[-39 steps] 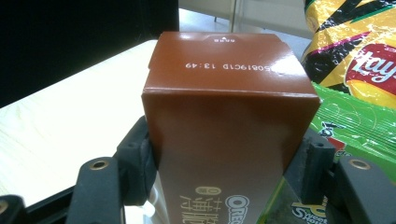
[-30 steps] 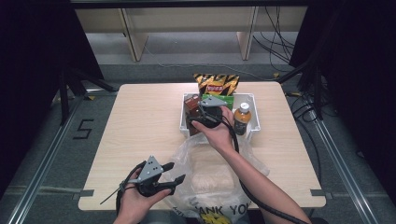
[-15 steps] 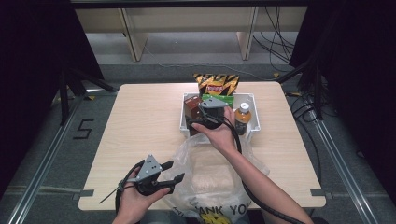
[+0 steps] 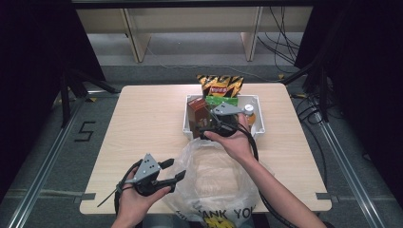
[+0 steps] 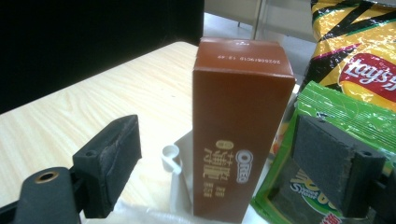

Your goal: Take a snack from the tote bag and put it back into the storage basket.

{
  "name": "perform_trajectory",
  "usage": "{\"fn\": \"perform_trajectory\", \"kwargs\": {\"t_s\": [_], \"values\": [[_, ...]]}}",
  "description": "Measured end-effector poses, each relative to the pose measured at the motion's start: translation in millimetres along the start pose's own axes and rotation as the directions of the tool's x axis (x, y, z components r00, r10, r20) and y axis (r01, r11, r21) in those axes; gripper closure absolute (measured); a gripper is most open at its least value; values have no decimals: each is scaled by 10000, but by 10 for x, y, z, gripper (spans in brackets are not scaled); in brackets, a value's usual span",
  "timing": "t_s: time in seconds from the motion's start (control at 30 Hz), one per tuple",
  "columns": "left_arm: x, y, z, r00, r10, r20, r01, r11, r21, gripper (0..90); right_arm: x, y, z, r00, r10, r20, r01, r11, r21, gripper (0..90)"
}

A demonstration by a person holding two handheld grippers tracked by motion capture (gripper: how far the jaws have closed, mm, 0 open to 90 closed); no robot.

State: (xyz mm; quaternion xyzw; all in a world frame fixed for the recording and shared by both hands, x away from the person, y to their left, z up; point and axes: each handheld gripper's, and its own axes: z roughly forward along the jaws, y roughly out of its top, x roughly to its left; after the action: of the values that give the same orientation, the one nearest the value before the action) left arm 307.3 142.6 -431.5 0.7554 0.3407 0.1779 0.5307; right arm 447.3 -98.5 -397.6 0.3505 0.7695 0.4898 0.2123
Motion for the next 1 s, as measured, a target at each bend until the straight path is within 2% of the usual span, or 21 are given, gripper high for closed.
{"fn": "perform_trajectory", "kwargs": {"t_s": [0.03,0.1,0.17,0.2,0.23,0.3,0.33,0.37,0.43,0.47,0.5,0.57,0.6,0.67,0.83,0.87,0.9,0.93,0.97,1.0], "values": [[4,18,-7,9999,-84,-124,84,10000,25,416,-19,-11,-18,9990,-429,-89,430,9990,94,170],[41,58,-1,9999,-152,-30,151,9998,-139,427,-10,-14,-53,9994,-319,-124,320,9994,126,177],[77,109,-2,9998,-179,-60,178,9996,-213,448,-44,-23,-65,9981,-613,11,613,9981,11,204],[97,136,1,9998,-170,-113,167,9996,-218,460,-59,-22,-83,9970,-772,-83,772,9970,38,226],[125,164,7,9999,-89,-107,87,9997,-242,476,-48,-23,-96,9991,-403,-95,402,9991,-107,268],[182,220,37,9997,-220,-65,218,9991,-369,503,-86,-24,-133,9982,-590,-92,590,9982,-48,359],[214,242,52,9998,-176,-81,173,9992,-353,521,-111,-21,-151,9971,-712,-278,714,9974,40,386],[232,258,69,9998,-163,-73,161,9992,-371,532,-108,-23,-178,9990,-405,-208,407,9991,120,409],[285,296,125,9998,-185,-97,181,9991,-384,558,-124,-33,-200,9985,-425,-348,431,9989,162,467],[305,309,142,9998,-162,-124,157,9992,-380,575,-123,-40,-208,9990,-305,-313,310,9994,130,500],[331,328,161,9997,-158,-169,151,9992,-363,593,-145,-45,-210,9986,-459,-246,461,9989,66,526],[385,369,204,9992,-161,-376,149,9994,-323,640,-151,-50,-218,9997,-128,-198,129,9999,22,609],[413,391,226,9989,-139,-439,126,9995,-296,669,-186,-53,-217,9997,-244,-80,244,9997,-60,660],[460,438,270,9983,-99,-575,85,9997,-232,728,-238,-44,-228,9998,-150,101,152,9997,-183,736],[592,540,429,9981,-164,-592,164,9999,-3,875,-351,-4,-192,9991,-13,428,25,9996,-291,827],[607,552,456,9981,-170,-598,172,9998,39,891,-365,13,-175,9978,128,647,-111,9996,-258,845],[629,570,501,9980,-197,-608,204,9997,114,892,-380,22,-161,9981,76,615,-59,9996,-277,856],[646,589,535,9978,-128,-647,140,9997,184,893,-400,41,-143,9970,41,769,-20,9996,-275,875],[654,603,562,9975,-132,-689,146,9997,200,894,-419,56,-123,9978,-79,655,98,9995,-290,891],[668,625,593,9972,-102,-742,120,9996,239,894,-421,66,-108,9974,9,727,10,9997,-261,900]]}}
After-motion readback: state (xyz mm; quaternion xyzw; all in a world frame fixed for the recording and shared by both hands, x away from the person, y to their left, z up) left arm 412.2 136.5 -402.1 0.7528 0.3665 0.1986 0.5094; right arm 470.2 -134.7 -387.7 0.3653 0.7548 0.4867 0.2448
